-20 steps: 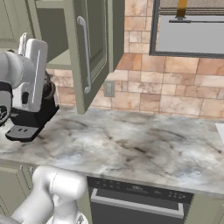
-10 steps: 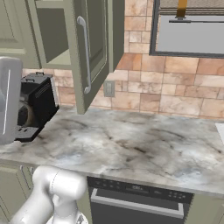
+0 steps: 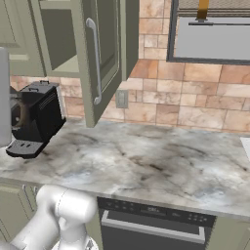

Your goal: Open the cabinet and move the ladle to the pot. Then close the cabinet.

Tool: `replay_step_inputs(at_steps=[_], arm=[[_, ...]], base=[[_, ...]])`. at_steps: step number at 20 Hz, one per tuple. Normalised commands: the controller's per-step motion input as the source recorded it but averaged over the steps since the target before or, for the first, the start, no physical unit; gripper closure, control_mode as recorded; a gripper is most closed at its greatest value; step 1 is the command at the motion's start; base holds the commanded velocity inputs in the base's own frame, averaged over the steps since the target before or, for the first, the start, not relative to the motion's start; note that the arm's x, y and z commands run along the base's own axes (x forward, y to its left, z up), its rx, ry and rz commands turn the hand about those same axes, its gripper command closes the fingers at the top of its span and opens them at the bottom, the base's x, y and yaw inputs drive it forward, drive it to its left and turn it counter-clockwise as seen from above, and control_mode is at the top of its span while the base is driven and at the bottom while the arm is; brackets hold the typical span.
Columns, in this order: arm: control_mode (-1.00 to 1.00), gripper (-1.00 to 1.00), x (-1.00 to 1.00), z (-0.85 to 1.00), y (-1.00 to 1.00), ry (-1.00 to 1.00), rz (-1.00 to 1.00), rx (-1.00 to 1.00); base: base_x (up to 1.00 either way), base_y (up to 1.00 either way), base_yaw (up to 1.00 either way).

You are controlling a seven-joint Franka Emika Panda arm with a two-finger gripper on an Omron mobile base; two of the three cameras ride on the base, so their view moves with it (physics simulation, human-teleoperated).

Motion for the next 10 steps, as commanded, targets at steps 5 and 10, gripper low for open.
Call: replay_step_inputs(at_steps=[5,10], arm=[[-1.0,1.0,0.02,0.25,0.32,-0.04,0.0,-0.11],[-1.0,1.0,0.0,0.11,0.13,-0.05,0.0,-0.08]], base=[[0.0,0.0,0.0],[0.0,0.0,0.0]])
